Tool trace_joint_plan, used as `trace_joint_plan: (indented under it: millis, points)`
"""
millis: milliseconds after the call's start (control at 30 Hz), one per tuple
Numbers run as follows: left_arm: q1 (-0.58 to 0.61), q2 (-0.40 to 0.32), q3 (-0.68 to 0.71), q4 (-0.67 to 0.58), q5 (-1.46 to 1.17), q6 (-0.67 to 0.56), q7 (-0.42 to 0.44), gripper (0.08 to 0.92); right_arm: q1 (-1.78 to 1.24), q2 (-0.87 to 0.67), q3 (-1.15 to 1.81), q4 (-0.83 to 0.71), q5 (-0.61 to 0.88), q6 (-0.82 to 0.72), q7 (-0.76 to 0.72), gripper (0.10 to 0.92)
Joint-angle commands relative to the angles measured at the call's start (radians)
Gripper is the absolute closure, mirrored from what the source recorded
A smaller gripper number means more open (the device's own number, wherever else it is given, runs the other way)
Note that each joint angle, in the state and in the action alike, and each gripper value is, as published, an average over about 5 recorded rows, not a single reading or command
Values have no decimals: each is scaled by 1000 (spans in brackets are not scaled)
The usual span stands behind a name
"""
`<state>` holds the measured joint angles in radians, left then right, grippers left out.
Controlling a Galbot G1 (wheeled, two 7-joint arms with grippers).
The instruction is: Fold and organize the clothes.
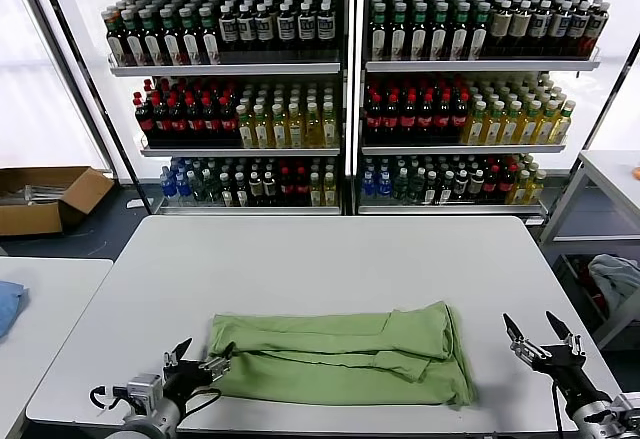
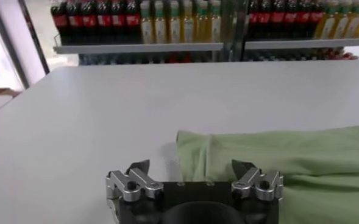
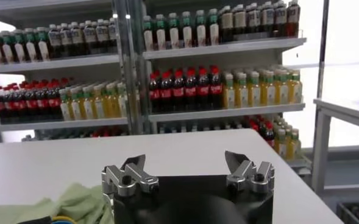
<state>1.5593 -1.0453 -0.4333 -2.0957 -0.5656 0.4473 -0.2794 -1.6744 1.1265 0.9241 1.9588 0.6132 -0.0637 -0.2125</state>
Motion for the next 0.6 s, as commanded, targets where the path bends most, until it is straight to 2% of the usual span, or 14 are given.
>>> trace_joint_plan:
  millis: [33, 167, 600]
  points:
    - [36, -86, 46, 4, 23, -19, -101, 193, -19, 21, 24, -7, 2, 44, 12, 203]
    - [52, -91, 60, 0, 24, -14, -99, 285, -15, 18, 19, -9, 2, 42, 11, 203]
    - [59, -98, 62, 11, 103, -40, -73, 666, 4, 10, -9, -10, -1, 39, 15, 203]
